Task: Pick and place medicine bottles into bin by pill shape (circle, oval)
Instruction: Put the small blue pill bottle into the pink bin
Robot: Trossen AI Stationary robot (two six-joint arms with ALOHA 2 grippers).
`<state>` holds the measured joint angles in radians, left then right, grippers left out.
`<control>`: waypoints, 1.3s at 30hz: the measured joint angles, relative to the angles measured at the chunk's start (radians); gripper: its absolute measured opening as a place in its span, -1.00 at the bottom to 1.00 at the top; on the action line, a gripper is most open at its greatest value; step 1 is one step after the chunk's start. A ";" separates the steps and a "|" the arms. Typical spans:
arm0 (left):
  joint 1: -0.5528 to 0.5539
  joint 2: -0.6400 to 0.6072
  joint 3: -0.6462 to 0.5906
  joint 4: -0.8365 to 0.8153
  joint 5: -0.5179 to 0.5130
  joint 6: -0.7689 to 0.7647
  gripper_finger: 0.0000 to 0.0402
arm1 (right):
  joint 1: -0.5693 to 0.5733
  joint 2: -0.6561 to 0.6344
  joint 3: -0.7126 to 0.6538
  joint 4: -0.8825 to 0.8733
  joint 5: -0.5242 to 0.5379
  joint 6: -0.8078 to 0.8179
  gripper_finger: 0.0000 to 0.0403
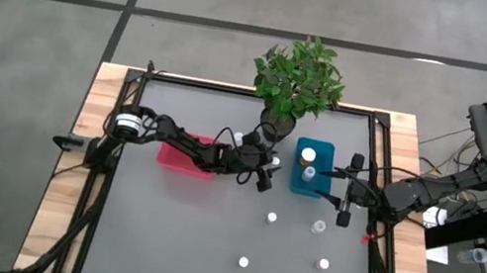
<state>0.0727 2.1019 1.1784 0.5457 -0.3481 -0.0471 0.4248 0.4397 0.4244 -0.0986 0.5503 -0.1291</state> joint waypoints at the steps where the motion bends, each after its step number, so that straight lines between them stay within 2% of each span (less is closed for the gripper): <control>1: 0.000 0.003 0.001 0.005 0.000 -0.001 0.05 | 0.000 0.000 0.000 0.000 0.000 0.000 0.07; 17: -0.005 0.005 -0.001 -0.005 0.000 0.000 -0.54 | 0.000 0.000 0.000 0.000 0.000 -0.003 0.07; 26: -0.037 -0.029 -0.001 -0.013 0.000 0.000 -0.53 | 0.000 0.000 0.000 0.000 0.000 -0.003 0.07; 29: -0.058 -0.082 -0.005 -0.045 0.000 0.001 -0.53 | 0.000 0.000 0.000 0.000 0.000 -0.002 0.07; 34: -0.098 -0.217 -0.007 -0.228 -0.061 0.001 -0.52 | 0.000 0.000 0.000 0.000 0.000 -0.002 0.07; 39: -0.145 -0.362 -0.022 -0.434 -0.189 -0.015 -0.52 | 0.000 0.001 0.000 0.000 0.000 -0.002 0.07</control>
<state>-0.0721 1.7402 1.1567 0.1120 -0.5371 -0.0621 0.4248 0.4403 0.4240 -0.0990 0.5503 -0.1310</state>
